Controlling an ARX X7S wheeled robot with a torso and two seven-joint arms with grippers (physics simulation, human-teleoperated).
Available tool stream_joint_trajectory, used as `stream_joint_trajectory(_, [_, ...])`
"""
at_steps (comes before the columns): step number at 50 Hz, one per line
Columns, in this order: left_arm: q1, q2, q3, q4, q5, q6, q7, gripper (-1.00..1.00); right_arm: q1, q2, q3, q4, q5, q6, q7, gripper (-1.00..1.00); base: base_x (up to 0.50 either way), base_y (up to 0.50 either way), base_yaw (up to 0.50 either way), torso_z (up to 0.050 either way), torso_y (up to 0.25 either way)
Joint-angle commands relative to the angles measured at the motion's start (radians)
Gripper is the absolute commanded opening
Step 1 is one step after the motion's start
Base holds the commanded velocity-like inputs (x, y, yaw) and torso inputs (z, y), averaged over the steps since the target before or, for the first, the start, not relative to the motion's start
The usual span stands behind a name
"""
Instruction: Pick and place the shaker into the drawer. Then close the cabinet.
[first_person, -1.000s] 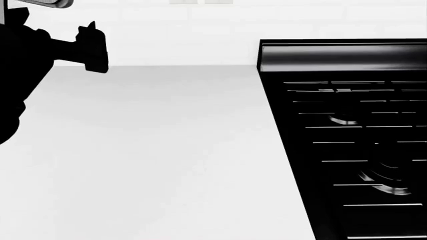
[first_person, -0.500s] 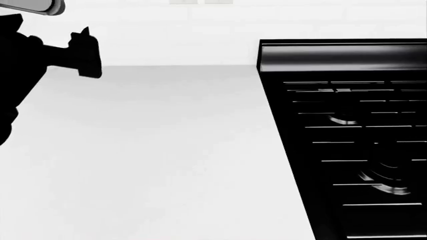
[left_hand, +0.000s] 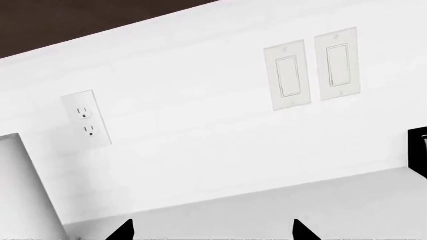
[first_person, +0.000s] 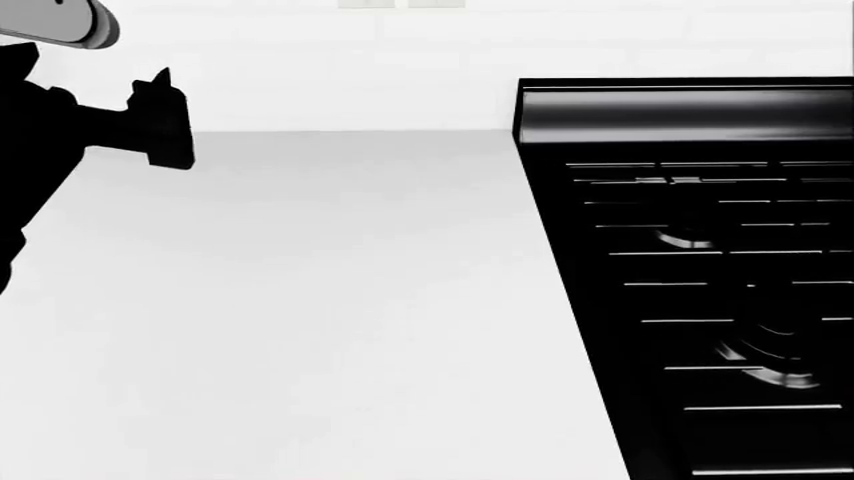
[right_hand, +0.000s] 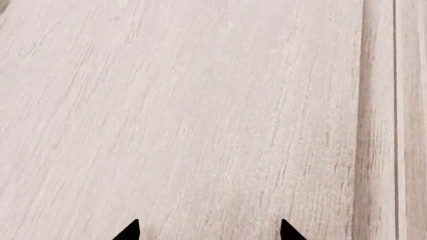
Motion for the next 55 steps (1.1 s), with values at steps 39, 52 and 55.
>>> stream_joint_trajectory(39, [0.043,-0.021,-0.012,0.005,-0.004,0.035,0.005,1.00,-0.084,-0.029,-0.426,-0.104,0.749,0.227,0.130,1.00,0.00,0.00,0.00,0.000,0.000])
stream_joint_trajectory(52, [0.037,-0.038,-0.020,0.015,0.010,0.039,0.006,1.00,-0.087,-0.029,-0.422,-0.088,0.710,0.241,0.134,1.00,0.00,0.00,0.00,0.000,0.000])
stream_joint_trajectory(55, [0.040,-0.032,-0.016,-0.003,-0.019,0.022,-0.016,1.00,-0.088,-0.029,-0.421,-0.089,0.708,0.239,0.133,1.00,0.00,0.00,0.00,0.000,0.000])
